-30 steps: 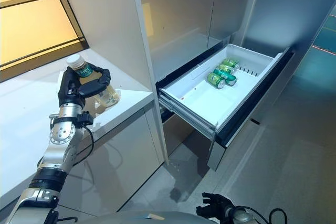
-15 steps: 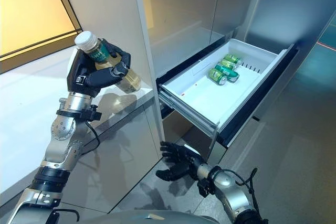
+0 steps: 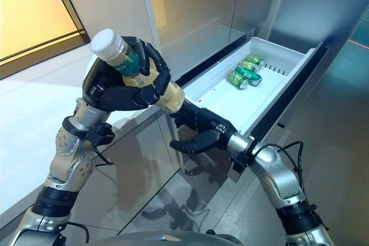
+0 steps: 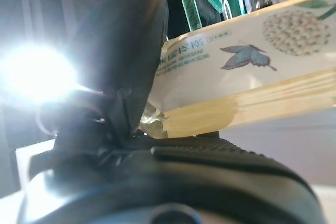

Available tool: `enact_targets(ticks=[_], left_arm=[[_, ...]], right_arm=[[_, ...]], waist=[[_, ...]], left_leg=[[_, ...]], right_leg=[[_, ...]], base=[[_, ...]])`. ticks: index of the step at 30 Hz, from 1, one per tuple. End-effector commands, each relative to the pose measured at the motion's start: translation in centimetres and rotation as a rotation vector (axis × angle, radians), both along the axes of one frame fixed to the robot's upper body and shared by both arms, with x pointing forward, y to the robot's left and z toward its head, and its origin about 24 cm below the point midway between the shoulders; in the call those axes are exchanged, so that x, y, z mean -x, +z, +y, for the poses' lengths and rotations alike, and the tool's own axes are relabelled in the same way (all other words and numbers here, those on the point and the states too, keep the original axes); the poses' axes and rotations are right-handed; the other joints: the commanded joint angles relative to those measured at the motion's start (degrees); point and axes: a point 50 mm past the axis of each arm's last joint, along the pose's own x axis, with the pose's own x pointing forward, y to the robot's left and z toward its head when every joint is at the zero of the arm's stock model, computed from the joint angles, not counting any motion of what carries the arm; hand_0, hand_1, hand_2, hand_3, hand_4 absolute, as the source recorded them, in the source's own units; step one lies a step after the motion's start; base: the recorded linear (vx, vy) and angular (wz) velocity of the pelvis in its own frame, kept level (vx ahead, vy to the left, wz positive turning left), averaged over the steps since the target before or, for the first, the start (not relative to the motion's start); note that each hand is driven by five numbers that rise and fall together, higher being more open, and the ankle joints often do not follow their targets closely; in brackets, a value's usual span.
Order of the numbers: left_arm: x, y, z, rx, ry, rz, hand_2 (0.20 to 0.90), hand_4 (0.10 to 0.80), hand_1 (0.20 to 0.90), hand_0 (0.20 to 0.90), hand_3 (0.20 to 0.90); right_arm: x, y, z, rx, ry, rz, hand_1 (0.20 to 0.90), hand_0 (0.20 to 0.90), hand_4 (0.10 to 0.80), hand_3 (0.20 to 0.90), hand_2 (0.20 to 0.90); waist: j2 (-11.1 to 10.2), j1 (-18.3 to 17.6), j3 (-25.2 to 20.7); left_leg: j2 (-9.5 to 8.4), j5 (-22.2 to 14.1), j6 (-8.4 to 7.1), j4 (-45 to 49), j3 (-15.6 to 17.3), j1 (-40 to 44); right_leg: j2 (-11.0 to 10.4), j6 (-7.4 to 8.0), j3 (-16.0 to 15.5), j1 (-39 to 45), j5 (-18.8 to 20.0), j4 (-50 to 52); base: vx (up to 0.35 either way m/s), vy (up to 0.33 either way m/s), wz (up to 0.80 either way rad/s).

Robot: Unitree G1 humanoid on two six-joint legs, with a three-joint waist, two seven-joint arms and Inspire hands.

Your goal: Put drinks into fridge and close the fridge

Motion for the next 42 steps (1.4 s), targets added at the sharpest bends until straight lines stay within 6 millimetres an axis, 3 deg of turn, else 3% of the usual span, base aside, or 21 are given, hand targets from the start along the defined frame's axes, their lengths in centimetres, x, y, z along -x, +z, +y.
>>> enact_targets(ticks=[1,8,14,22,31,32,33,35,42], left_arm=[[0.6,4.9,-0.1,0.1,-0.083,-0.214,0.3,0.1,0.3,0.3,0.2],[-0.1,4.6,-1.6,0.056,-0.14,-0.158,0.3,0.1,0.3,0.3,0.2],[-0.8,4.4,-3.3,-0.028,-0.138,-0.127,0.3,0.1,0.3,0.3,0.2],[-1.8,3.0,-4.0,-0.098,-0.156,-0.037,0.3,0.1,0.3,0.3,0.2],[-1.8,2.7,-4.6,-0.127,-0.168,-0.031,0.3,0.1,0.3,0.3,0.2],[-1.8,2.7,-4.7,-0.126,-0.176,-0.026,0.3,0.1,0.3,0.3,0.2],[-1.8,2.6,-4.8,-0.124,-0.183,-0.022,0.3,0.1,0.3,0.3,0.2],[-1.8,2.4,-5.0,-0.119,-0.197,-0.011,0.3,0.1,0.3,0.3,0.2],[-1.1,2.9,-5.2,-0.014,-0.195,-0.095,0.3,0.1,0.3,0.3,0.2]], right_arm=[[0.0,5.2,1.1,-0.176,0.094,-0.166,0.9,0.9,0.8,0.9,0.9],[-0.3,6.0,1.2,-0.122,0.103,-0.2,0.9,0.9,0.8,0.9,0.9],[-0.5,6.8,2.4,-0.04,0.177,-0.248,0.9,0.9,0.8,0.9,0.9],[-1.2,8.4,2.6,-0.026,0.128,-0.325,0.9,0.9,0.8,0.9,0.9],[-1.1,7.4,3.2,-0.038,0.166,-0.212,0.9,0.9,0.8,0.9,0.9],[-1.1,7.1,3.4,-0.042,0.183,-0.183,0.799,0.799,0.682,0.782,0.799],[-1.0,6.9,3.5,-0.048,0.187,-0.167,0.592,0.592,0.44,0.54,0.592],[-1.0,6.7,3.8,-0.059,0.199,-0.147,0.3,0.3,0.1,0.2,0.3],[-1.0,6.0,4.3,-0.065,0.202,-0.105,0.3,0.3,0.1,0.2,0.3]], waist=[[-1.16,0.06,-3.87],[-1.53,-0.29,-4.1],[-1.64,-0.61,-4.03],[-1.61,-0.91,-4.03],[-1.74,-0.96,-3.97],[-1.75,-0.96,-3.95],[-1.76,-0.96,-3.97],[-1.78,-0.98,-3.95],[-1.96,-1.1,-3.99]], left_leg=[[-1.55,-4.54,1.8,0.26,0.17,-0.34],[-1.64,-4.37,1.87,0.28,0.37,-0.63],[-1.7,-4.33,1.96,0.22,0.79,-0.55],[-1.59,-4.47,2.01,0.34,1.52,-0.5],[-1.58,-4.48,2.08,0.45,1.9,-0.63],[-1.56,-4.47,2.08,0.49,1.94,-0.65],[-1.57,-4.47,2.08,0.48,1.94,-0.64],[-1.55,-4.47,2.11,0.47,2.01,-0.58],[-1.43,-4.44,2.06,0.4,2.15,-0.48]], right_leg=[[-2.34,4.97,0.41,-0.87,-3.41,4.68],[-2.37,4.99,0.65,-1.27,-2.92,4.52],[-2.31,4.93,1.12,-1.3,-2.52,4.2],[-2.37,5.07,1.46,-1.43,-2.24,4.08],[-2.37,5.08,1.49,-1.59,-2.19,4.11],[-2.39,5.08,1.47,-1.63,-2.16,4.14],[-2.41,5.09,1.44,-1.6,-2.15,4.1],[-2.4,5.07,1.48,-1.58,-2.15,4.1],[-2.37,5.03,1.54,-1.49,-2.03,3.88]], base=[[0.0,0.0,0.0],[0.0,0.0,0.0],[0.0,0.0,0.0],[0.002,0.001,0.0],[0.001,0.001,0.0],[0.0,0.0,0.0],[0.0,0.0,0.0],[0.0,0.0,0.0],[0.0,0.0,0.0]])
